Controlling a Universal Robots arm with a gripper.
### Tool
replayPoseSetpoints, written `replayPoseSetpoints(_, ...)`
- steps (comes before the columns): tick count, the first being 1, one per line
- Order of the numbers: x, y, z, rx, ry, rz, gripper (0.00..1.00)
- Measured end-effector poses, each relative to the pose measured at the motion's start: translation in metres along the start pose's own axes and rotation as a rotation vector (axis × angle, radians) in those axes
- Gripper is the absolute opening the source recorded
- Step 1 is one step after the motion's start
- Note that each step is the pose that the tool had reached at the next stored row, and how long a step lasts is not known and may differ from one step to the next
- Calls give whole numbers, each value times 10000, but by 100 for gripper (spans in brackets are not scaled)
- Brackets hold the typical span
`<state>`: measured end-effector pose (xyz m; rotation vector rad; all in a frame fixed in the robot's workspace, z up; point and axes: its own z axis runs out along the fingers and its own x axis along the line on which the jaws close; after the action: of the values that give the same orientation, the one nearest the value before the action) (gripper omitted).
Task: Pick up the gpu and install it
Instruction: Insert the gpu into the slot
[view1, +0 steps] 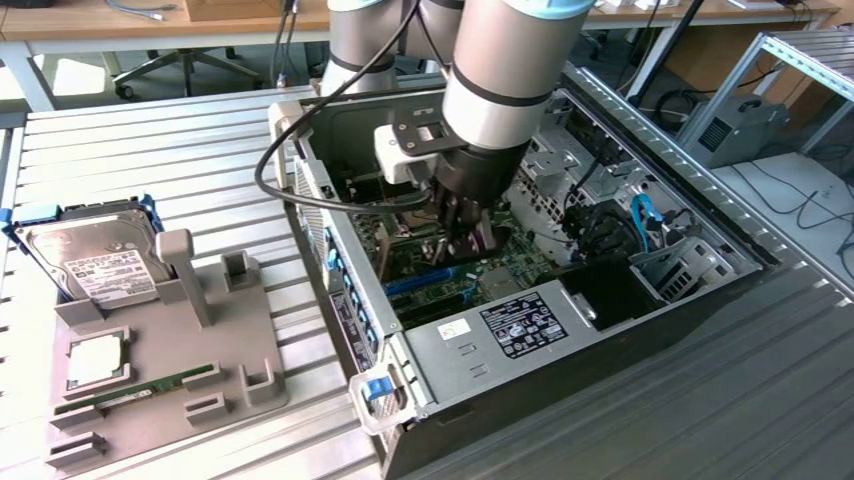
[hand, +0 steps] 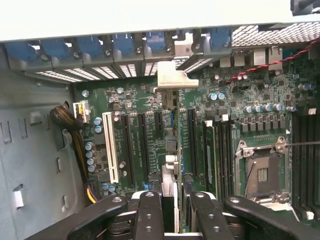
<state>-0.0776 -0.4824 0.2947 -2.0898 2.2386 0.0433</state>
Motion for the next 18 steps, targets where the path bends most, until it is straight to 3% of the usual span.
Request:
replayPoseSetpoints(4,-30,3,4,-25,-9,-334,27)
replayPoseSetpoints(18,-80,7,32,-30,-12,-393,27)
